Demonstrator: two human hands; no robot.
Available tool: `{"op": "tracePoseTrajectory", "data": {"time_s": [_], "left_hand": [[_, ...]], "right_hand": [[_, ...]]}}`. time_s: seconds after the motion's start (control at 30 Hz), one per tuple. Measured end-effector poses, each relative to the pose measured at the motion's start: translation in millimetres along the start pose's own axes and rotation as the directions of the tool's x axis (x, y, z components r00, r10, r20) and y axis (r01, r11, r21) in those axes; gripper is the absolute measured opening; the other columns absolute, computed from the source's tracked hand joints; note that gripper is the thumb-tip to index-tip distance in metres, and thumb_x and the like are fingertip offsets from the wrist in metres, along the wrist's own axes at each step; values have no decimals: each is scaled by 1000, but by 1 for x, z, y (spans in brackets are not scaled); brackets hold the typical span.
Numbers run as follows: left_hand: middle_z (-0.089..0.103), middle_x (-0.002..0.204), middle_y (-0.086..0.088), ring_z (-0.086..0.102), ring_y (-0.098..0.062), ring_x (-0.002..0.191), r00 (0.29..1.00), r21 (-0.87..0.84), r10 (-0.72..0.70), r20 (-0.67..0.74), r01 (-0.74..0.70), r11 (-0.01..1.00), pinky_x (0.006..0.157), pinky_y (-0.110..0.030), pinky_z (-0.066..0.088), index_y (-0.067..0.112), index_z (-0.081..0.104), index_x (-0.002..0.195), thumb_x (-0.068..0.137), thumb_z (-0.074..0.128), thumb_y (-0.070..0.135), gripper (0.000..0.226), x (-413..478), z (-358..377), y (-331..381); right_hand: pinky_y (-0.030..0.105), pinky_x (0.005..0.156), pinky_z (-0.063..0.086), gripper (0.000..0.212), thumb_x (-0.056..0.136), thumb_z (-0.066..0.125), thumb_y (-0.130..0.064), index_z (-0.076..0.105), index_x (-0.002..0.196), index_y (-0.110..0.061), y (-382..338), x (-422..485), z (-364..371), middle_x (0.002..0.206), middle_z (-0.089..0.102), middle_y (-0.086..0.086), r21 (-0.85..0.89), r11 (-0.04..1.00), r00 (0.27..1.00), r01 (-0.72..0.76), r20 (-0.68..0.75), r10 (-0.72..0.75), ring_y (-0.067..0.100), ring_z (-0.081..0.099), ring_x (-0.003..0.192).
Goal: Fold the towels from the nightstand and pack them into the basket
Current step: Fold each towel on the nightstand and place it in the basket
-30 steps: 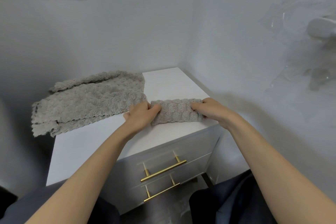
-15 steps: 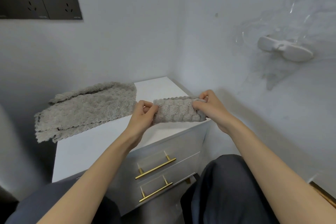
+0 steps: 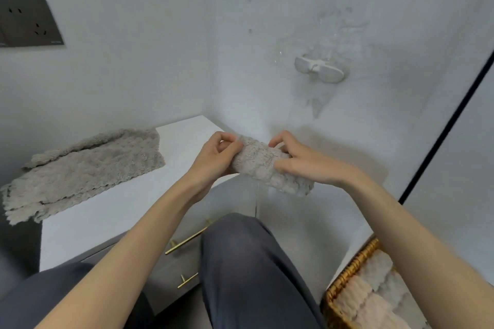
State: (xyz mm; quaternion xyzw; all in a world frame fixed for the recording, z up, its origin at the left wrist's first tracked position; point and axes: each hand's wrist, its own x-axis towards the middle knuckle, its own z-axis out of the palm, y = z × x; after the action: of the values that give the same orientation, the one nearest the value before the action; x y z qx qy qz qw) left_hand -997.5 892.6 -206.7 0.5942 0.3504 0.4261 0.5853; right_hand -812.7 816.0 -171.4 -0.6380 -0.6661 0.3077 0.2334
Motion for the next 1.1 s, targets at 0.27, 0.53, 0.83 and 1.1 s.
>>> {"op": "tracePoseTrajectory", "data": {"time_s": [0.27, 0.53, 0.83, 1.1], "left_hand": [[59, 75, 6, 57, -5, 69, 978, 197, -111, 175, 75, 978, 70, -27, 57, 16, 56, 93, 92, 60, 23, 8, -28, 67, -16], [61, 110, -11, 65, -19, 95, 881, 346, -328, 342, 207, 915, 73, -36, 60, 8, 54, 109, 91, 61, 31, 30, -49, 136, -51], [62, 109, 8, 62, -4, 78, 832, 459, -333, 443, 108, 882, 62, -13, 51, 22, 58, 107, 98, 48, 36, 20, -57, 199, -94], [65, 107, 5, 65, -10, 88, 780, 556, -389, 491, 63, 828, 74, -22, 49, 25, 61, 100, 96, 51, 29, 11, -52, 243, -149]], "right_hand": [[34, 71, 35, 44, 74, 43, -44, 33, 113, -26, 57, -68, 12, 94, 40, 1, 38, 986, 986, -161, 36, 160, 15, 39, 80], [34, 69, 31, 31, 73, 46, -38, 40, 100, -24, 132, -135, 25, 88, 37, 0, 207, 932, 954, -296, 18, 299, 14, 34, 76], [37, 69, 30, 33, 67, 50, -37, 44, 95, -21, 242, -201, 41, 89, 40, -1, 457, 753, 819, -474, -86, 567, 17, 37, 79], [35, 64, 38, 18, 84, 49, -16, 39, 69, -18, 358, -210, 81, 71, 44, 6, 906, 263, 391, -331, -122, 912, 22, 44, 66]]}}
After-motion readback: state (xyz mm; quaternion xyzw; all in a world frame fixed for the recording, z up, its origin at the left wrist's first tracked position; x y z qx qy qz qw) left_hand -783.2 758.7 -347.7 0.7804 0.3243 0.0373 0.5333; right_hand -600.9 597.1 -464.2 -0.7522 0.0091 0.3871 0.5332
